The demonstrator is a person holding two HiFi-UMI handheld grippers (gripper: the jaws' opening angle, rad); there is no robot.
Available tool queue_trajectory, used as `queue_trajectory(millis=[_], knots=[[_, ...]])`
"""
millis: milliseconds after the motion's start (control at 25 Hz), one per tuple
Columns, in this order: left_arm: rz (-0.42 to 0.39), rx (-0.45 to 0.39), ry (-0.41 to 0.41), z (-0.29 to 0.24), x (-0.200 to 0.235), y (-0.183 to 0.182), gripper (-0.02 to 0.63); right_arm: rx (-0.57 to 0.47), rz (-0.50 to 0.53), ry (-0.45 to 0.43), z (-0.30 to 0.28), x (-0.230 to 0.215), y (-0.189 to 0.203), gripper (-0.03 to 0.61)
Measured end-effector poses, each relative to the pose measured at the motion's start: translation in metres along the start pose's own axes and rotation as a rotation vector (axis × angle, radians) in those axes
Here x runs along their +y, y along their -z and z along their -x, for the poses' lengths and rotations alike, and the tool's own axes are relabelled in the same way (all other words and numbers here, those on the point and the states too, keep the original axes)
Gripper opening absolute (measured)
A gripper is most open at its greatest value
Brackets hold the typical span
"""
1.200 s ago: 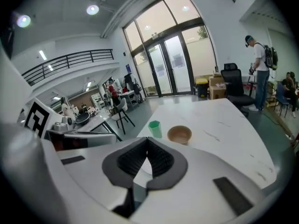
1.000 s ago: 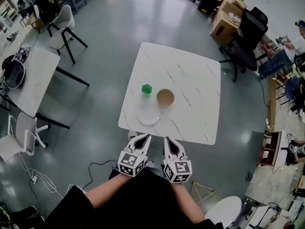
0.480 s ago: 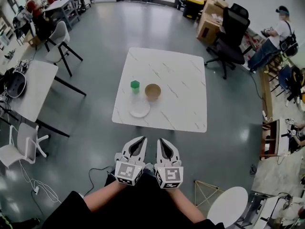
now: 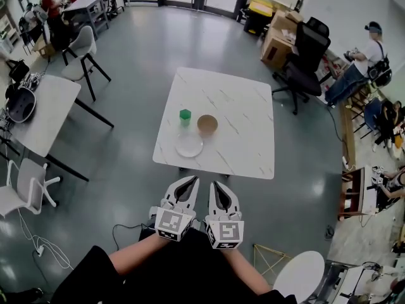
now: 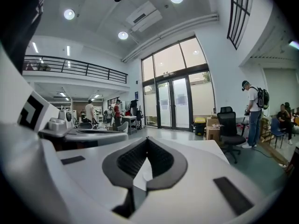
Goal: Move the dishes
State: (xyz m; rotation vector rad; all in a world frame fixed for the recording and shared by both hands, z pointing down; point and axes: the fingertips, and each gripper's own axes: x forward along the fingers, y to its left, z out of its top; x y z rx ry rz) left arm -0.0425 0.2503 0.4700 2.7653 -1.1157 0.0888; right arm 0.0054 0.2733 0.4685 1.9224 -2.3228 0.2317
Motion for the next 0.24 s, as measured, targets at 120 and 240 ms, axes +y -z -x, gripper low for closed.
queue_trajectory(millis=[120,240], knots=[[0.001,-0.008,0.005,0.003,0.015,-0.007,0.017,-0.003,0.011,0.005,-0.009,0.009,-0.007,0.017],[0.000,-0.001,0.017,0.005,0.028,-0.013,0.017,-0.004,0.014,0.016,-0.020,0.018,-0.015,0.017]])
